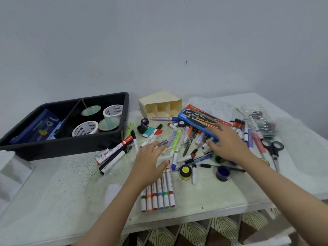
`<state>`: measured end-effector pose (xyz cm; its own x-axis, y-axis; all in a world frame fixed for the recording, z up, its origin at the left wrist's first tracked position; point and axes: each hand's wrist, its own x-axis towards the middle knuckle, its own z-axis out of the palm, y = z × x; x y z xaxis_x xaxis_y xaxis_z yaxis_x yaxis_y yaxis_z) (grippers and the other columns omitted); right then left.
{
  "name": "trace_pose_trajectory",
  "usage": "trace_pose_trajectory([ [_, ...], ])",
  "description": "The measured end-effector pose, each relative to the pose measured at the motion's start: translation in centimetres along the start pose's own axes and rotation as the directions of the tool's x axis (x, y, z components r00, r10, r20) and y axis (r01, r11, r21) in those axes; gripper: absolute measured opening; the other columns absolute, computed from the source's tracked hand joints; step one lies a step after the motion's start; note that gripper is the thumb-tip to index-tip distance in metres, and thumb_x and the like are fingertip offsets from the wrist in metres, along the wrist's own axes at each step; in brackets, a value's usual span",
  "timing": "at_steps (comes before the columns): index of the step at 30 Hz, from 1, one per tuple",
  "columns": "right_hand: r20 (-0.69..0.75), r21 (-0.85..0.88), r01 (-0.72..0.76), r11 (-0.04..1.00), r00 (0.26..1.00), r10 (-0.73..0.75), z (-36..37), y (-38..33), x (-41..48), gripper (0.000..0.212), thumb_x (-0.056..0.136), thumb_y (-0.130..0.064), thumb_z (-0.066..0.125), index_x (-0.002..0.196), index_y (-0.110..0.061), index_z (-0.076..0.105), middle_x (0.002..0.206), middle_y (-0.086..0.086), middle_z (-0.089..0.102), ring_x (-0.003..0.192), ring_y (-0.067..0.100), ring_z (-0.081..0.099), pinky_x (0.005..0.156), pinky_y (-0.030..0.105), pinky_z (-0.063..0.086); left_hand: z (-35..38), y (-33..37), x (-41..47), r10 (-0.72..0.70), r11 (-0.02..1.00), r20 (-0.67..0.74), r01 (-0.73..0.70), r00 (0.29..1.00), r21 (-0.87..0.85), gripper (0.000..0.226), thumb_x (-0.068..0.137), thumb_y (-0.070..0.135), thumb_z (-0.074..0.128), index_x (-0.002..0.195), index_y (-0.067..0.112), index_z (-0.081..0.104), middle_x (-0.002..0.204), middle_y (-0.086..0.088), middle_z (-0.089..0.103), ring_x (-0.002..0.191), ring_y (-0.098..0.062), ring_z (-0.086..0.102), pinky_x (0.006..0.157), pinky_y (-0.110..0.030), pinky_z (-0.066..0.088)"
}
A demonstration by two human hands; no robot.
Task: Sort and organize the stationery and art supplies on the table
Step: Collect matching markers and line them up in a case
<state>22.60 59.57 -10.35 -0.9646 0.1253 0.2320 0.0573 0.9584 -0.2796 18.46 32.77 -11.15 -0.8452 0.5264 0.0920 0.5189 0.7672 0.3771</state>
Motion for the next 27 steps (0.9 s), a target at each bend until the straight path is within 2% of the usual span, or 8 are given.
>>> trace_pose_trajectory([
  [4,0.137,-0.217,-0.102,0.971,0.981,0.134,0.0,3.5,2.9,0.072,0.085,-0.057,0.054,0.146,-0.029,0.029,0.148,0.018,0.029,0.135,0.033,0.028,0.11,0.044,0.022,1.1,0.0,2.0,-0.045,0.999,-0.008,0.045,0.999,0.025,0.047,0.096,0.035,0.047,0.142,0.04,0.034,0.153,0.008,0.027,0.14,-0.013,0.021,0.114,-0.034,0.015],
  [6,0.178,-0.218,-0.101,0.971,0.974,0.141,0.1,4.4,3.7,0.077,0.081,-0.062,0.054,0.146,-0.032,0.026,0.143,0.015,0.037,0.131,0.032,0.033,0.109,0.046,0.023,1.4,-0.1,2.4,-0.046,0.999,-0.054,0.047,0.997,0.016,0.045,0.096,0.028,0.049,0.139,0.04,0.04,0.149,0.008,0.033,0.137,-0.013,0.027,0.113,-0.035,0.019],
  [11,0.108,-0.013,-0.04,0.999,0.993,0.041,-0.6,5.1,4.9,0.075,0.071,-0.062,0.056,0.138,-0.03,0.044,0.124,0.006,0.058,0.111,0.025,0.051,0.091,0.034,0.038,2.0,-0.4,2.8,-0.054,0.998,-0.162,0.058,0.985,0.018,0.044,0.093,0.016,0.052,0.132,0.038,0.05,0.143,0.008,0.044,0.132,-0.012,0.036,0.111,-0.036,0.025],
  [15,0.037,0.08,0.038,0.996,0.998,-0.041,-1.7,5.3,6.2,0.089,0.052,-0.069,0.037,0.13,-0.027,0.053,0.12,0.003,0.06,0.11,0.024,0.051,0.089,0.033,0.039,2.5,-0.4,2.7,-0.07,0.997,-0.22,0.073,0.973,0.004,0.043,0.091,0.012,0.053,0.129,0.034,0.055,0.14,0.006,0.048,0.13,-0.013,0.039,0.11,-0.035,0.026],
  [19,0.043,0.294,0.08,0.953,0.994,-0.096,-2.9,5.1,7.4,0.073,0.052,-0.058,0.055,0.117,-0.025,0.061,0.108,-0.001,0.065,0.099,0.019,0.058,0.086,0.035,0.047,3.0,-0.3,2.7,-0.084,0.996,-0.257,0.075,0.963,-0.047,0.041,0.089,0.009,0.055,0.125,0.029,0.06,0.136,0.002,0.051,0.126,-0.017,0.043,0.108,-0.034,0.029],
  [23,0.136,0.411,0.102,0.906,0.976,-0.171,-4.1,4.1,7.8,0.053,0.055,-0.037,0.066,0.107,-0.031,0.059,0.097,-0.012,0.065,0.084,0.002,0.061,0.069,0.007,0.043,3.3,0.0,2.5,-0.135,0.984,-0.342,0.084,0.93,-0.158,0.043,0.09,0.007,0.054,0.129,0.024,0.056,0.136,0.0,0.05,0.124,-0.011,0.041,0.108,-0.037,0.035],
  [25,0.17,0.434,0.153,0.888,0.954,-0.247,-4.3,3.2,7.8,0.053,0.056,-0.035,0.065,0.108,-0.032,0.059,0.098,-0.016,0.062,0.087,-0.002,0.058,0.075,0.007,0.043,3.1,0.3,2.4,-0.128,0.984,-0.387,0.07,0.913,-0.161,0.045,0.092,0.01,0.054,0.134,0.024,0.051,0.14,-0.001,0.046,0.127,-0.014,0.04,0.107,-0.034,0.033],
  [27,0.194,0.434,0.196,0.879,0.933,-0.304,-3.7,2.5,8.0,0.053,0.056,-0.035,0.064,0.109,-0.034,0.061,0.109,-0.013,0.062,0.098,0.006,0.059,0.091,0.023,0.045,3.0,0.4,2.6,-0.07,0.997,-0.38,0.049,0.922,-0.066,0.048,0.092,0.017,0.052,0.139,0.024,0.045,0.145,-0.004,0.042,0.131,-0.02,0.038,0.108,-0.037,0.028],
])
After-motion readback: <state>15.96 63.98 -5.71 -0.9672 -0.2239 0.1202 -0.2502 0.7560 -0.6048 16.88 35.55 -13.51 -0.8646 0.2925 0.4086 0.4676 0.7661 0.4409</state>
